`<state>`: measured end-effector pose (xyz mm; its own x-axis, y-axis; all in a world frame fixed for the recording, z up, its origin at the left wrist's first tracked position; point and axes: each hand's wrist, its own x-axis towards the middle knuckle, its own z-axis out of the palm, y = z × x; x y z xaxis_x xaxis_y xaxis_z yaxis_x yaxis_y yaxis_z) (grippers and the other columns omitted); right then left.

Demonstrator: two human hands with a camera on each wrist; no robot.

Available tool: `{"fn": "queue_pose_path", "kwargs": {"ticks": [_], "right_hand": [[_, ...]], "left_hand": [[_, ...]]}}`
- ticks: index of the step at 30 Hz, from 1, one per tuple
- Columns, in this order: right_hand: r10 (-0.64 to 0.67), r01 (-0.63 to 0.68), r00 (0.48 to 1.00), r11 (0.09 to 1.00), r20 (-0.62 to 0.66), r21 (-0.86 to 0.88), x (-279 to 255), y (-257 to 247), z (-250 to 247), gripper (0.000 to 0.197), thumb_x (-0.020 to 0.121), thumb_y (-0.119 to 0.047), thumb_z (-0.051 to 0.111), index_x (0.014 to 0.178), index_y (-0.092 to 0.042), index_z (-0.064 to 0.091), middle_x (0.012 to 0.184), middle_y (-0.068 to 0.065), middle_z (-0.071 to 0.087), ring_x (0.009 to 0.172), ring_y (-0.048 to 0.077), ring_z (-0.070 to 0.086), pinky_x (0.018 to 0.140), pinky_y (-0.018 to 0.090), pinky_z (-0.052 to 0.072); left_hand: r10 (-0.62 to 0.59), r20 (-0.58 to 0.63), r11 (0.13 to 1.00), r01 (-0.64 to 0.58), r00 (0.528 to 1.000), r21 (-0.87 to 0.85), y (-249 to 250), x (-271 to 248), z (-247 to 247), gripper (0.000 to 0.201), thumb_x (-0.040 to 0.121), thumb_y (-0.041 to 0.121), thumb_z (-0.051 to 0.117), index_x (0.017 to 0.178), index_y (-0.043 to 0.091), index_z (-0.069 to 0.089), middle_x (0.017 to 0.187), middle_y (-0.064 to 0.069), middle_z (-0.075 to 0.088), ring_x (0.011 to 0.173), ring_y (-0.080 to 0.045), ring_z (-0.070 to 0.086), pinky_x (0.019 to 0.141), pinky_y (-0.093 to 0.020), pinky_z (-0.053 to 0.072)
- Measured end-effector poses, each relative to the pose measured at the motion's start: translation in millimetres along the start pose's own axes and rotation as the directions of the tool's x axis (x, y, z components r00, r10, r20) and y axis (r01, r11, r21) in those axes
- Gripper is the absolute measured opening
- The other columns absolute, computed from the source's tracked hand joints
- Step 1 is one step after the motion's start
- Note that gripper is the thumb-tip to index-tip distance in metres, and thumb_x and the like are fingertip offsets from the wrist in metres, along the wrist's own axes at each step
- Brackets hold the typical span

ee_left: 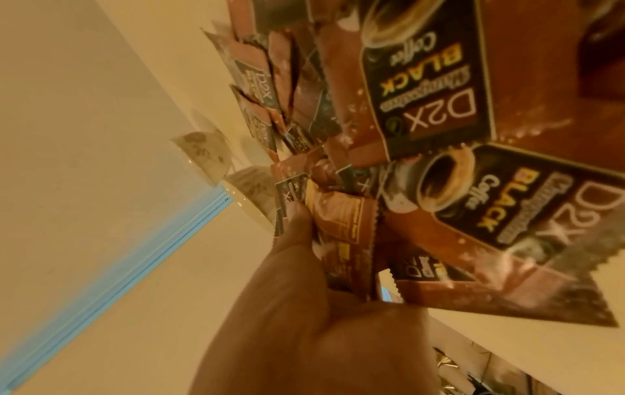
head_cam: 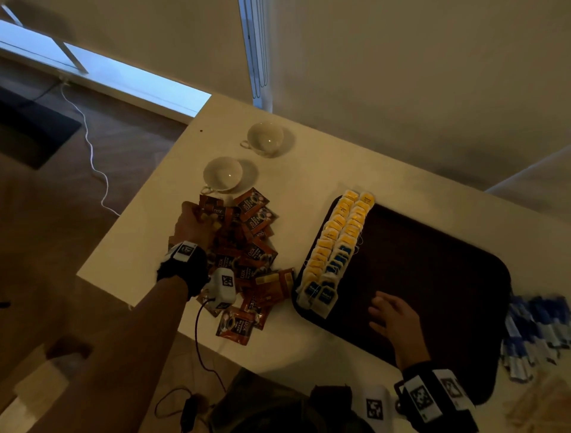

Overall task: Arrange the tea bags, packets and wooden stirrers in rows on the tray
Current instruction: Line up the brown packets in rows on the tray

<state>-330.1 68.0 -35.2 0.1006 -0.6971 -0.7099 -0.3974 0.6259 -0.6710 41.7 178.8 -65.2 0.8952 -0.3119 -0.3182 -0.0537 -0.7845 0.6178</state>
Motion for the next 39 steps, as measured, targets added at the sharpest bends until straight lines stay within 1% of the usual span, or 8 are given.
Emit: {"fn": "queue_pose_path", "kwargs": {"ticks": [5, 13, 18, 22, 26, 32, 35, 39], "right_hand": [[-0.047, 0.047, 0.999, 0.999, 0.014, -0.012, -6, -8, 1, 0.027, 0.096, -0.018, 0.049, 0.122, -0.011, 0.054, 0.113, 0.004, 0.056, 0.099, 0.017, 0.057, 0.083, 0.033, 0.049], [-0.255, 0.266, 0.957, 0.962, 0.139, -0.061, -29, -45, 12, 0.016, 0.095, -0.025, 0.051, 0.111, -0.024, 0.054, 0.113, -0.003, 0.059, 0.102, 0.011, 0.059, 0.079, 0.026, 0.052], [-0.358, 0.299, 0.886, 0.927, 0.295, 0.226, -40, -74, 25, 0.04, 0.091, -0.037, 0.055, 0.128, -0.024, 0.043, 0.124, -0.006, 0.053, 0.099, -0.003, 0.056, 0.073, 0.017, 0.052], [-0.316, 0.136, 0.87, 0.893, 0.379, 0.43, -38, -75, 11, 0.059, 0.084, -0.055, 0.053, 0.136, -0.031, 0.039, 0.132, -0.001, 0.055, 0.117, 0.017, 0.058, 0.092, 0.044, 0.051], [-0.322, 0.122, 0.867, 0.878, 0.381, 0.464, -41, -68, -1, 0.044, 0.087, -0.035, 0.055, 0.129, -0.026, 0.044, 0.125, 0.002, 0.059, 0.115, 0.024, 0.059, 0.095, 0.051, 0.048], [-0.338, 0.222, 0.88, 0.914, 0.333, 0.339, -45, -55, -3, 0.048, 0.092, -0.016, 0.057, 0.129, -0.022, 0.027, 0.121, 0.006, 0.059, 0.104, 0.017, 0.064, 0.074, 0.023, 0.057], [-0.341, 0.235, 0.891, 0.911, 0.299, 0.339, -45, -54, -7, 0.043, 0.091, -0.016, 0.058, 0.125, -0.022, 0.032, 0.116, 0.003, 0.059, 0.1, 0.011, 0.065, 0.082, 0.026, 0.056], [-0.337, 0.225, 0.909, 0.892, 0.246, 0.392, -44, -48, -14, 0.037, 0.089, -0.014, 0.06, 0.118, -0.024, 0.04, 0.117, 0.005, 0.06, 0.102, 0.016, 0.065, 0.084, 0.034, 0.056]], "left_hand": [[0.185, -0.104, 0.982, -0.187, 0.977, -0.013, 3, -15, -6, 0.021, 0.084, 0.029, 0.063, 0.092, 0.022, 0.044, 0.084, -0.001, 0.058, 0.078, -0.026, 0.056, 0.068, -0.042, 0.048], [0.581, -0.123, 0.809, -0.588, 0.805, -0.026, 48, -86, -5, 0.023, 0.087, 0.037, 0.058, 0.096, 0.016, 0.055, 0.088, -0.01, 0.066, 0.082, -0.029, 0.064, 0.069, -0.045, 0.051], [0.609, 0.276, 0.761, -0.45, 0.744, -0.467, 104, -158, 9, 0.013, 0.084, 0.022, 0.064, 0.09, 0.017, 0.053, 0.08, -0.006, 0.06, 0.072, -0.016, 0.062, 0.061, -0.029, 0.053], [0.596, 0.466, 0.772, -0.309, 0.654, -0.555, 123, -178, 30, 0.028, 0.077, 0.027, 0.065, 0.091, 0.006, 0.055, 0.08, -0.003, 0.062, 0.075, -0.017, 0.064, 0.062, -0.025, 0.052], [0.547, 0.512, 0.818, -0.292, 0.663, -0.496, 122, -186, 50, 0.026, 0.081, 0.023, 0.069, 0.096, 0.005, 0.057, 0.089, -0.009, 0.067, 0.085, -0.019, 0.067, 0.072, -0.032, 0.057], [0.484, 0.511, 0.873, -0.352, 0.71, -0.338, 118, -200, 74, 0.026, 0.087, 0.026, 0.063, 0.106, 0.013, 0.052, 0.101, -0.007, 0.064, 0.094, -0.024, 0.063, 0.082, -0.042, 0.054], [0.457, 0.527, 0.877, -0.267, 0.716, -0.399, 123, -209, 75, 0.033, 0.088, 0.025, 0.061, 0.113, 0.017, 0.041, 0.104, -0.007, 0.062, 0.094, -0.024, 0.064, 0.078, -0.04, 0.056], [0.604, 0.534, 0.793, -0.383, 0.591, -0.474, 129, -218, 67, 0.028, 0.086, 0.018, 0.064, 0.103, 0.018, 0.042, 0.093, 0.003, 0.056, 0.08, -0.009, 0.06, 0.063, -0.018, 0.052]]}}
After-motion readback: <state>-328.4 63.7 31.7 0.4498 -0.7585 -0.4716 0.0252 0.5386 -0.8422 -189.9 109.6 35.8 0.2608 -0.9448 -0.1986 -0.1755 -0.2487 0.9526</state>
